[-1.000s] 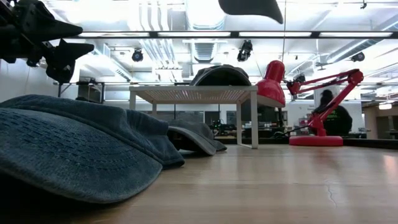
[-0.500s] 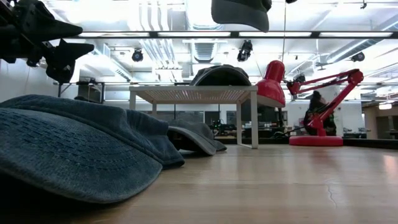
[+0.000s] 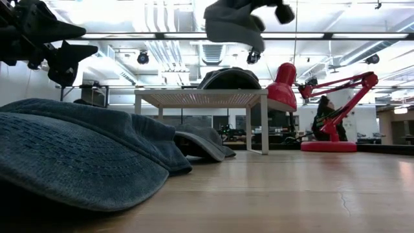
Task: Pick & Place hat
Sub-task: Stack the bottom gray cap on top of the other gray cap on the shelf
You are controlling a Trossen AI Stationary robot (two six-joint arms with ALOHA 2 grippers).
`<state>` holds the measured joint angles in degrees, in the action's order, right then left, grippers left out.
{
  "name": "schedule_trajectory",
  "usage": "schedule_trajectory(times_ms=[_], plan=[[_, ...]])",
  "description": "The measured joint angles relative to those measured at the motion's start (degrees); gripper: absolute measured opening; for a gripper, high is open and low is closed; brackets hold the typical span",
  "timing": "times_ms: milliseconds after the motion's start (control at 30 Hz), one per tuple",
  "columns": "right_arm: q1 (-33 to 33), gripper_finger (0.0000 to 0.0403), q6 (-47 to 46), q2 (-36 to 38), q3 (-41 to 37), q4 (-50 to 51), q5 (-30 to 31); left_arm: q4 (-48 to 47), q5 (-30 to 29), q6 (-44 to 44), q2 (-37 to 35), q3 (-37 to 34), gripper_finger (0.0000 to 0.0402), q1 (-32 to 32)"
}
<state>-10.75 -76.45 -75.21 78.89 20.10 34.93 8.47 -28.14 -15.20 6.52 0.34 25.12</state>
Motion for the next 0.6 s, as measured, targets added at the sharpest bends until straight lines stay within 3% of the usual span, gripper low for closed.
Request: schedule_trajectory(times_ms=[233,600], plan=[[-3.6,0.0013,-0.1,-5.3,0.9,-5.3,-6.7,0.0,0.0,0.0,0.0,0.0,0.0195,0.0],[-7.1,0.0013,-0.9,-6.8,1.5,0.0,-10.9,0.0,0.0,0.0,0.0,0.0,0.0195,0.0]])
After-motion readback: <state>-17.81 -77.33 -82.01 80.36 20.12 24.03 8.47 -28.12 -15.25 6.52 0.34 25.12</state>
